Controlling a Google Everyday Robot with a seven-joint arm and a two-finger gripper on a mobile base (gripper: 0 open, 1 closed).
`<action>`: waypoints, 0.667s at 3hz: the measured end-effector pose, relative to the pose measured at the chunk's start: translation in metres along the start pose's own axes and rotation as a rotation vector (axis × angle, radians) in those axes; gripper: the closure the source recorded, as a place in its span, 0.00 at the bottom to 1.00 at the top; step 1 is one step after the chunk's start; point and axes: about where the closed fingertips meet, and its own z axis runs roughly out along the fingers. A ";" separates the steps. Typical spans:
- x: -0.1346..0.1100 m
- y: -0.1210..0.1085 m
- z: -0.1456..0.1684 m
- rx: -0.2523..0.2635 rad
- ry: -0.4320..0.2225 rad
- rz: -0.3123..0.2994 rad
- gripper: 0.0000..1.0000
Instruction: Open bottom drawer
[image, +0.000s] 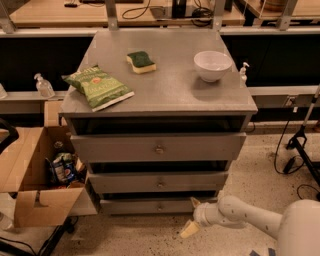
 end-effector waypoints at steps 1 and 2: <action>0.001 -0.024 0.018 -0.015 0.001 -0.026 0.00; 0.006 -0.046 0.033 -0.023 0.017 -0.033 0.00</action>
Offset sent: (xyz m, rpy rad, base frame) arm 0.0815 -0.0092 -0.0477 -0.0415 0.0059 0.0479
